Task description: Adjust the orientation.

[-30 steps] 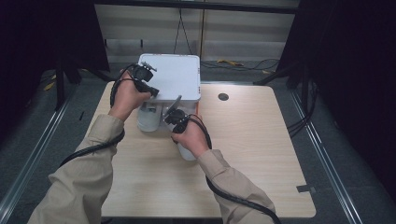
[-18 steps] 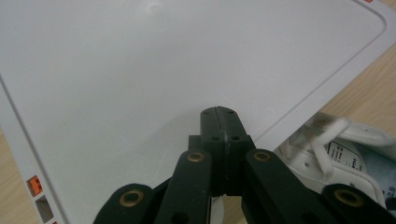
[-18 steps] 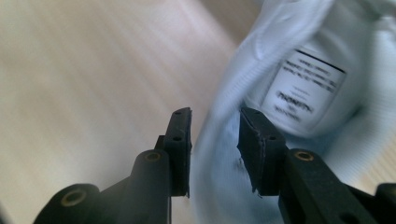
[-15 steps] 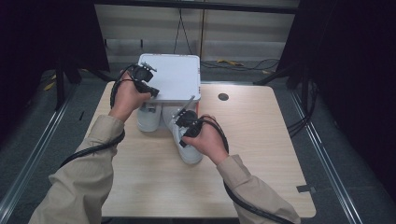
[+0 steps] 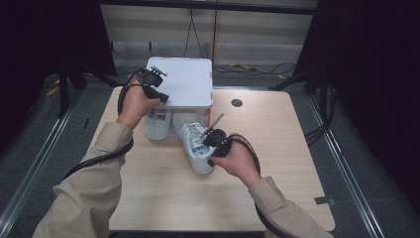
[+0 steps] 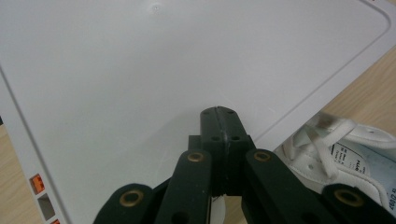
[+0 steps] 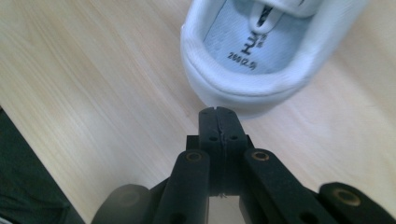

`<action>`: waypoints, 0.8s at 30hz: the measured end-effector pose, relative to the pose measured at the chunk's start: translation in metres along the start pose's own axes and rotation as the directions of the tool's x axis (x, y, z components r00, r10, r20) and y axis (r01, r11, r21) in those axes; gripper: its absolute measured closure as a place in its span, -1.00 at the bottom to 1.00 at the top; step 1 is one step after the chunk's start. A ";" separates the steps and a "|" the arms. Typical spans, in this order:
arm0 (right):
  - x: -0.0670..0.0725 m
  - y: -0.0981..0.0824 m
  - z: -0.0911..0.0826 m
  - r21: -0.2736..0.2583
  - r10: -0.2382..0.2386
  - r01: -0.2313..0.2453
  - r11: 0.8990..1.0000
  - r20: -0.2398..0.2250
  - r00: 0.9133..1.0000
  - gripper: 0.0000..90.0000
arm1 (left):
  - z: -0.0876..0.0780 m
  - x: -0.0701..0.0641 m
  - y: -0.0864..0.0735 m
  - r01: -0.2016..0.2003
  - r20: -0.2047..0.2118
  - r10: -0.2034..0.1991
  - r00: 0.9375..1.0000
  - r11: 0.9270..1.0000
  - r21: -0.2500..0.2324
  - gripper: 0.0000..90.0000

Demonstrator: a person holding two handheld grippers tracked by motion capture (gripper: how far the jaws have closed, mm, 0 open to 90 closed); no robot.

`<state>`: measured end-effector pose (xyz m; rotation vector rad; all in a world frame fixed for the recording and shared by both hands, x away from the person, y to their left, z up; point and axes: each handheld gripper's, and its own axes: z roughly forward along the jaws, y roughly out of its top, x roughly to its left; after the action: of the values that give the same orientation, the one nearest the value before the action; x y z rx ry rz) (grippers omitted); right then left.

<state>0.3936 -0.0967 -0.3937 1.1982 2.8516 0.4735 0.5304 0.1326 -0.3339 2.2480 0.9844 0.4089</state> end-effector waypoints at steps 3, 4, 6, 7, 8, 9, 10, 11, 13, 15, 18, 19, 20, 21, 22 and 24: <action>0.000 -0.002 0.016 0.021 0.007 -0.006 1.000 -0.026 1.000 1.00 | 0.000 0.000 0.000 0.000 0.001 0.000 1.000 1.000 -0.001 1.00; 0.001 -0.002 0.020 0.019 0.010 -0.009 1.000 -0.042 0.999 1.00 | 0.000 0.000 0.000 0.002 0.000 -0.002 1.000 1.000 -0.003 1.00; 0.003 0.000 0.025 0.018 0.005 -0.004 1.000 -0.055 0.998 1.00 | 0.000 0.000 0.000 -0.004 0.000 0.004 1.000 1.000 0.002 1.00; 0.005 0.001 0.026 0.016 0.007 -0.006 1.000 -0.060 0.998 1.00 | 0.000 -0.001 0.001 -0.002 0.001 0.002 1.000 1.000 0.002 1.00; 0.005 0.003 0.026 0.003 0.002 -0.002 1.000 -0.072 0.997 1.00 | 0.000 -0.001 0.001 -0.004 -0.001 0.004 1.000 1.000 0.003 1.00; 0.006 0.005 0.025 -0.018 0.004 -0.006 1.000 -0.094 0.996 1.00 | 0.000 -0.001 0.001 -0.005 -0.003 0.005 1.000 1.000 0.005 1.00; 0.007 0.007 0.023 -0.043 0.009 -0.013 0.999 -0.113 0.994 1.00 | 0.000 -0.001 0.001 -0.006 -0.003 0.006 1.000 1.000 0.006 1.00; 0.008 0.011 0.021 -0.057 0.002 -0.009 0.998 -0.119 0.993 1.00 | 0.001 -0.001 0.001 -0.003 -0.004 0.003 1.000 1.000 0.002 1.00; 0.011 0.020 0.020 -0.076 -0.006 -0.003 0.997 -0.124 0.992 1.00 | 0.000 -0.001 0.001 -0.005 -0.004 0.005 1.000 1.000 0.006 1.00; 0.014 0.030 0.022 -0.076 -0.020 0.012 0.997 -0.105 0.994 1.00 | 0.000 -0.001 0.001 -0.006 -0.003 0.006 1.000 1.000 0.006 1.00; 0.015 0.042 0.029 -0.072 -0.029 0.022 0.997 -0.092 0.995 1.00 | 0.000 0.000 0.001 -0.006 0.001 0.006 1.000 1.000 0.002 1.00; 0.014 0.046 0.031 -0.083 -0.022 0.013 0.996 -0.103 0.994 1.00 | 0.000 0.000 0.000 -0.002 0.003 0.002 1.000 1.000 0.001 1.00; 0.013 0.051 0.034 -0.097 -0.023 0.013 0.995 -0.104 0.994 1.00 | 0.000 0.000 0.000 -0.003 0.003 0.003 1.000 1.000 0.001 1.00; 0.013 0.055 0.035 -0.092 -0.022 0.013 0.996 -0.097 0.995 1.00 | 0.000 0.000 0.000 -0.004 0.005 0.004 1.000 1.000 0.000 1.00; 0.012 0.059 0.036 -0.098 -0.022 0.013 0.995 -0.091 0.996 1.00 | 0.000 0.001 0.000 -0.006 0.004 0.006 1.000 1.000 0.001 1.00; 0.010 0.066 0.038 -0.101 -0.022 0.013 0.995 -0.087 0.996 1.00 | 0.000 0.001 0.000 -0.006 0.009 0.006 1.000 1.000 -0.002 1.00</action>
<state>0.4368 -0.0359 -0.4106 1.1629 2.8679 0.6767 0.5314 0.1334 -0.3341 2.2498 0.9722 0.4016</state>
